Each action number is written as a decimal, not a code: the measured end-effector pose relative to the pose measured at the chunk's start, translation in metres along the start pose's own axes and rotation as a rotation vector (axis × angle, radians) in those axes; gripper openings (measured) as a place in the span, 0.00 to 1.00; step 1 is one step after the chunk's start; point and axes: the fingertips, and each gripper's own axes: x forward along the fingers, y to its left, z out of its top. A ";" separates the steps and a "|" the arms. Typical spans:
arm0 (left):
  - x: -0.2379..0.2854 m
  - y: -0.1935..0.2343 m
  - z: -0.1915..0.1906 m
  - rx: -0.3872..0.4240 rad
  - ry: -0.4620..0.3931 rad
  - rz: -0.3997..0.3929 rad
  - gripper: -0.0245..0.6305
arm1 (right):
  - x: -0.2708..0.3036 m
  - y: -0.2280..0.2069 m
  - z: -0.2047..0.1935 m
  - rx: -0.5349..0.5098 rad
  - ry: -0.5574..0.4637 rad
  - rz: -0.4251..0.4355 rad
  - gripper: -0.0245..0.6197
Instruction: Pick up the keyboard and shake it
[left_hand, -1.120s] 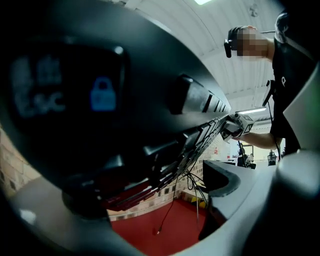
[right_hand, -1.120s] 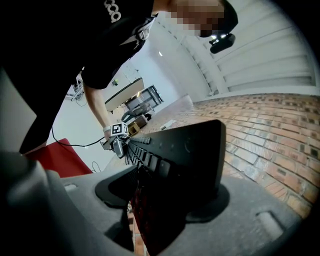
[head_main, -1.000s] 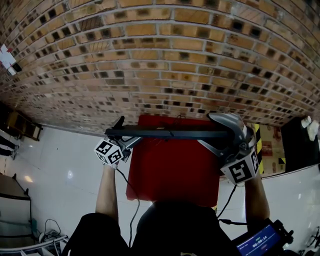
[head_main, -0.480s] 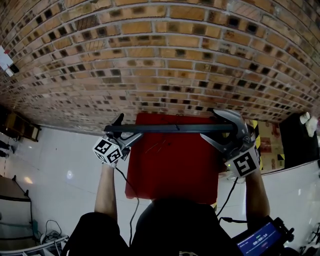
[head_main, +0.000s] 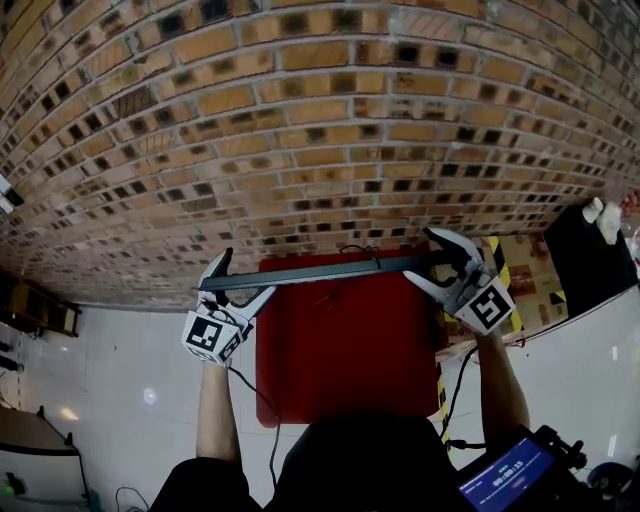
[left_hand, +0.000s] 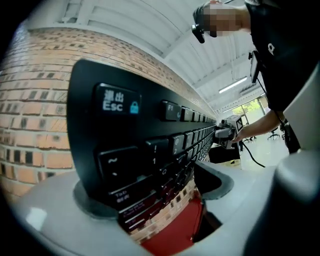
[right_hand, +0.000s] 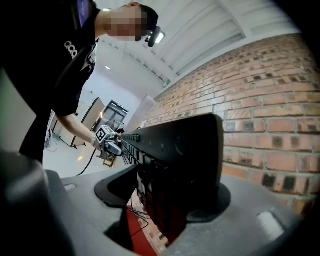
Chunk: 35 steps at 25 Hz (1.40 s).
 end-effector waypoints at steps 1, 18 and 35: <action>0.004 -0.003 0.001 0.001 0.014 -0.008 0.76 | -0.004 -0.003 -0.008 0.027 0.014 -0.004 0.48; 0.041 -0.057 0.066 0.277 -0.016 -0.100 0.73 | -0.063 -0.039 -0.062 0.298 -0.033 -0.116 0.55; 0.059 -0.064 0.050 0.255 -0.023 -0.104 0.72 | -0.070 -0.046 -0.091 0.325 0.008 -0.107 0.56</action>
